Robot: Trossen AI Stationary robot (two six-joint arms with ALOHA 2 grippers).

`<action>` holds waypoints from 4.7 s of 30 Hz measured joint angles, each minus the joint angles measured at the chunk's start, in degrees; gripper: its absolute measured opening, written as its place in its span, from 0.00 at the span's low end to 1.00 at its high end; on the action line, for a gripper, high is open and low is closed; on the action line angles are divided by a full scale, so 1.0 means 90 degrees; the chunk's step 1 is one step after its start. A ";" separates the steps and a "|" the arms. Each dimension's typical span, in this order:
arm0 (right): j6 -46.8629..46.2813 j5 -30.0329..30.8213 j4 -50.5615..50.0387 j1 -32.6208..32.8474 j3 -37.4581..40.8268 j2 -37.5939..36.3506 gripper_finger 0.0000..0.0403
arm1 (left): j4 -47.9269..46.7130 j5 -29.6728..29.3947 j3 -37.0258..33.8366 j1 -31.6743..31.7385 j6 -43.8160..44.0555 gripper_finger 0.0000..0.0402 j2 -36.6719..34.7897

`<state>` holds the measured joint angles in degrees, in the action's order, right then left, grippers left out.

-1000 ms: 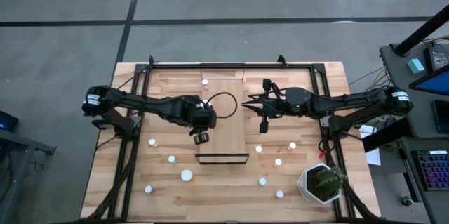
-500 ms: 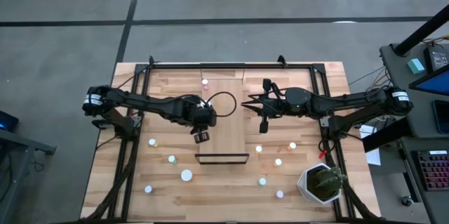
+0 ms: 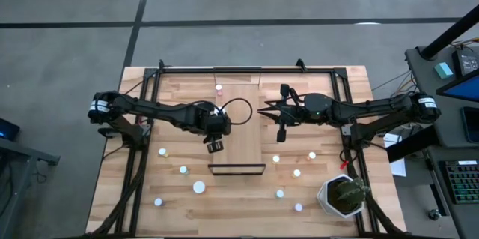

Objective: Pick and place medicine bottles onto shelf by color
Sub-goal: Put the green pill bottle on the shelf, then put the yellow pill bottle on the shelf

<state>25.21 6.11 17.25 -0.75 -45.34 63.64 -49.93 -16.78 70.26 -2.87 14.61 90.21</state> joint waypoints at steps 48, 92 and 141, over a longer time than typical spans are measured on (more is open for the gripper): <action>-0.0078 0.0000 -0.0002 -0.0001 0.0000 0.0000 0.02 | 0.0002 0.0265 -0.0165 -0.0010 -0.0178 0.45 -0.0127; -0.4765 0.1318 -0.6338 -0.1934 -0.3269 0.1523 0.02 | 0.3708 0.0265 -0.2727 -0.0491 -0.2438 0.45 -0.4034; -0.7133 0.1491 -0.7686 -0.2895 -0.3259 0.3847 0.59 | 0.3685 0.0092 -0.3254 -0.0481 -0.3859 0.45 -0.5735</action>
<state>-38.98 19.53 -51.92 -26.81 -74.67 98.26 -16.76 -15.94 40.97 -7.20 -20.12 38.60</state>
